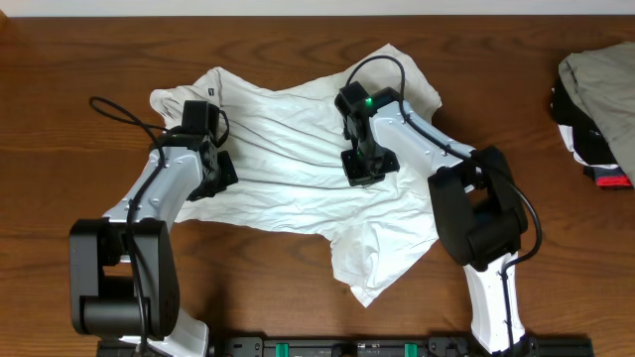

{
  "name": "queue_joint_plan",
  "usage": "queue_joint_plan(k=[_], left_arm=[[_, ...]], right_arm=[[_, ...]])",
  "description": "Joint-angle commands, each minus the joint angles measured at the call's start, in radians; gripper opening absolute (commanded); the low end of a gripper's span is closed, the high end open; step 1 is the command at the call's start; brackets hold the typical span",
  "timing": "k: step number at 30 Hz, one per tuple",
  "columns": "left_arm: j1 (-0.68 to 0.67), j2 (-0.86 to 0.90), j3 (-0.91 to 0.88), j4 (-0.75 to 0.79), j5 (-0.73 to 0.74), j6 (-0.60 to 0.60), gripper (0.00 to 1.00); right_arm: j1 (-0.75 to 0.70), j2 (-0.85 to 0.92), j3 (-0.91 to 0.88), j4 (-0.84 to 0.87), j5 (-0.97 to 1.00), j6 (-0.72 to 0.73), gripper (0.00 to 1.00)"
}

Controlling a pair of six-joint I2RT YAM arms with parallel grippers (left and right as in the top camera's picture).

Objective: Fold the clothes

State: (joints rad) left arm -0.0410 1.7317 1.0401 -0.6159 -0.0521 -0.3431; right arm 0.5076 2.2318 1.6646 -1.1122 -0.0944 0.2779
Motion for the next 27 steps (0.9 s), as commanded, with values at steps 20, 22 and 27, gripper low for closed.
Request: queue_joint_plan(k=[20, 22, 27], left_arm=[[0.077, 0.136, -0.004, 0.061, -0.011, -0.009, 0.06], [0.077, 0.136, -0.004, 0.053, -0.011, -0.009, 0.06], [0.077, 0.136, -0.004, -0.021, -0.011, -0.01, 0.06]], right_arm=[[-0.072, -0.005, -0.031, -0.096, 0.0, 0.089, 0.01], [-0.073, -0.005, -0.042, -0.091, 0.0, 0.089, 0.01], [-0.097, -0.005, -0.095, -0.051, 0.0, 0.09, 0.01]])
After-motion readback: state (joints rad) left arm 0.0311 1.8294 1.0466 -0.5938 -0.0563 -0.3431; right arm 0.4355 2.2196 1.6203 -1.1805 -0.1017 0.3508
